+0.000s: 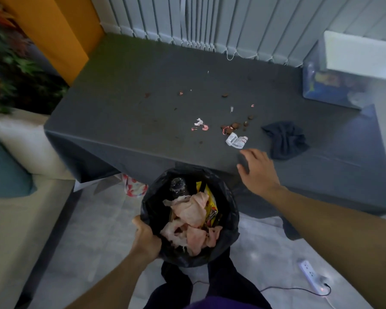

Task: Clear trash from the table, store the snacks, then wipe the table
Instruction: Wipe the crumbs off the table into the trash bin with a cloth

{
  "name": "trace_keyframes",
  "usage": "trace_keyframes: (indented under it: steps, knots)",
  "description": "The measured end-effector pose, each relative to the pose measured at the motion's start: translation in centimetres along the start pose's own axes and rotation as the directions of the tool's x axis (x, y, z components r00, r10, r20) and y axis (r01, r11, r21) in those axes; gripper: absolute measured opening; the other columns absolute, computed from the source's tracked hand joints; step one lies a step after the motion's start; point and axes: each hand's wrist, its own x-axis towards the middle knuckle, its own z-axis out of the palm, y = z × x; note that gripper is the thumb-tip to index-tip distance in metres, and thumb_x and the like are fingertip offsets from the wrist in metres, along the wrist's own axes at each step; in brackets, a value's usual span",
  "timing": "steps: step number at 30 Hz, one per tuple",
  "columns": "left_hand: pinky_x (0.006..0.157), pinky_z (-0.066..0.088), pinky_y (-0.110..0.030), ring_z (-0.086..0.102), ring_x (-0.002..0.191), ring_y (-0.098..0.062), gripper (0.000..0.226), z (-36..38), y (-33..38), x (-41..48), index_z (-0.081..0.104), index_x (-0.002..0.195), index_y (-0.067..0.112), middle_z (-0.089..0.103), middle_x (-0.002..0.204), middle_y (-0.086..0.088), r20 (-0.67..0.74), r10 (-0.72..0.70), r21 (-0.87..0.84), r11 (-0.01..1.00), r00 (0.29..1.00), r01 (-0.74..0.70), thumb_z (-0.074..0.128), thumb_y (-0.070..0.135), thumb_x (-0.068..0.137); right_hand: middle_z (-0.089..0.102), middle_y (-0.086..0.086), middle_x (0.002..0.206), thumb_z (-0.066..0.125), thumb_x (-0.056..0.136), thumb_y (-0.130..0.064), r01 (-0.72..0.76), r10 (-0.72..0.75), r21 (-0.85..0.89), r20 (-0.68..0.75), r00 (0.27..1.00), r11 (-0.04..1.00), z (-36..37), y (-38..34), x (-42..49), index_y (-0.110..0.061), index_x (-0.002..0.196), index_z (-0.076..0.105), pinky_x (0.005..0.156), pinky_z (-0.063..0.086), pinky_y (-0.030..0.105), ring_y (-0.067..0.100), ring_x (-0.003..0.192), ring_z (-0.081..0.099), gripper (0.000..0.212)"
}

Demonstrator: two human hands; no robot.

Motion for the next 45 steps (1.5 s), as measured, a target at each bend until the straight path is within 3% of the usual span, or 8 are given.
trace_keyframes:
  steps: [4,7,14,26,32,39,42,45]
  knots:
    - [0.067,0.06,-0.056,0.055,0.098,-0.033,0.042,1.5,-0.4,-0.4,0.021,0.111,0.017,0.043,0.106,-0.008,-0.02,-0.059,-0.066,0.996,0.998,0.057,0.039,-0.012,0.086,0.044,0.004,0.145,0.056,0.094,-0.035,-0.073,0.071,-0.048,-0.043,0.997,0.996,-1.9,3.5,2.7,-0.02,0.141,0.047,0.106,0.034,0.053,0.032,0.134,0.034,0.05]
    - [0.047,0.054,-0.042,0.054,0.091,-0.033,0.036,2.8,0.3,-0.8,0.024,0.112,0.013,0.045,0.107,-0.015,-0.063,-0.124,-0.096,0.988,0.99,0.117,0.036,-0.012,0.088,0.031,0.004,0.156,0.053,0.096,-0.039,-0.181,0.18,-0.087,-0.025,0.983,0.98,-2.9,5.8,4.8,-0.023,0.148,0.038,0.107,0.03,0.058,0.035,0.141,0.024,0.056]
    - [0.051,0.06,-0.053,0.055,0.104,-0.045,0.067,4.3,3.7,0.4,0.018,0.136,0.029,0.043,0.124,-0.013,-0.032,-0.197,-0.214,0.959,0.98,0.186,0.044,-0.009,0.088,0.001,-0.007,0.165,0.04,0.101,-0.048,-0.324,0.341,-0.125,0.16,0.926,0.938,-3.2,9.6,7.8,-0.035,0.155,0.017,0.113,0.013,0.069,0.04,0.15,-0.001,0.059]
    - [0.061,0.061,-0.056,0.062,0.099,-0.039,0.064,7.2,9.0,0.2,0.021,0.124,0.035,0.038,0.13,-0.008,0.055,-0.288,-0.475,0.835,0.956,0.279,0.04,-0.018,0.092,0.012,0.002,0.162,0.035,0.1,-0.056,-0.383,0.394,-0.117,0.094,0.914,0.916,-2.1,13.1,9.5,-0.042,0.153,0.019,0.107,0.027,0.062,0.045,0.138,0.019,0.057]
    - [0.059,0.061,-0.055,0.061,0.093,-0.034,0.06,8.6,10.5,0.9,0.027,0.13,0.03,0.043,0.128,-0.009,-0.015,-0.292,-0.513,0.823,0.956,0.244,0.044,-0.014,0.094,0.038,0.013,0.134,0.048,0.1,-0.033,-0.27,0.269,-0.003,-0.069,0.961,0.963,-1.0,13.7,9.5,-0.027,0.143,0.049,0.092,0.046,0.053,0.042,0.112,0.038,0.043]
    - [0.059,0.06,-0.058,0.064,0.092,-0.039,0.063,8.7,12.3,1.5,0.021,0.14,0.032,0.051,0.118,-0.015,-0.098,-0.275,-0.44,0.874,0.956,0.207,0.061,0.011,0.097,0.045,0.007,0.113,0.057,0.098,-0.032,0.167,-0.156,0.11,-0.103,0.982,0.98,1.0,12.1,7.0,-0.021,0.136,0.059,0.08,0.052,0.041,0.027,0.104,0.045,0.04]
    - [0.061,0.059,-0.057,0.061,0.086,-0.036,0.046,8.3,12.9,2.0,0.022,0.127,0.027,0.05,0.099,-0.011,-0.161,-0.224,-0.347,0.925,0.961,0.157,0.053,0.007,0.099,0.047,0.017,0.115,0.061,0.096,-0.026,-0.014,0.059,0.177,-0.251,0.966,0.984,0.6,12.6,9.2,-0.015,0.134,0.061,0.087,0.048,0.042,0.037,0.104,0.049,0.039]
    - [0.073,0.056,-0.063,0.06,0.087,-0.039,0.046,8.3,12.3,3.3,0.022,0.12,0.029,0.055,0.098,-0.014,-0.248,-0.184,-0.188,0.972,0.951,0.14,0.051,0.011,0.089,0.042,0.02,0.123,0.057,0.098,-0.029,-0.227,0.258,0.187,-0.162,0.952,0.956,0.0,11.6,11.6,-0.013,0.138,0.056,0.095,0.042,0.041,0.039,0.113,0.043,0.043]
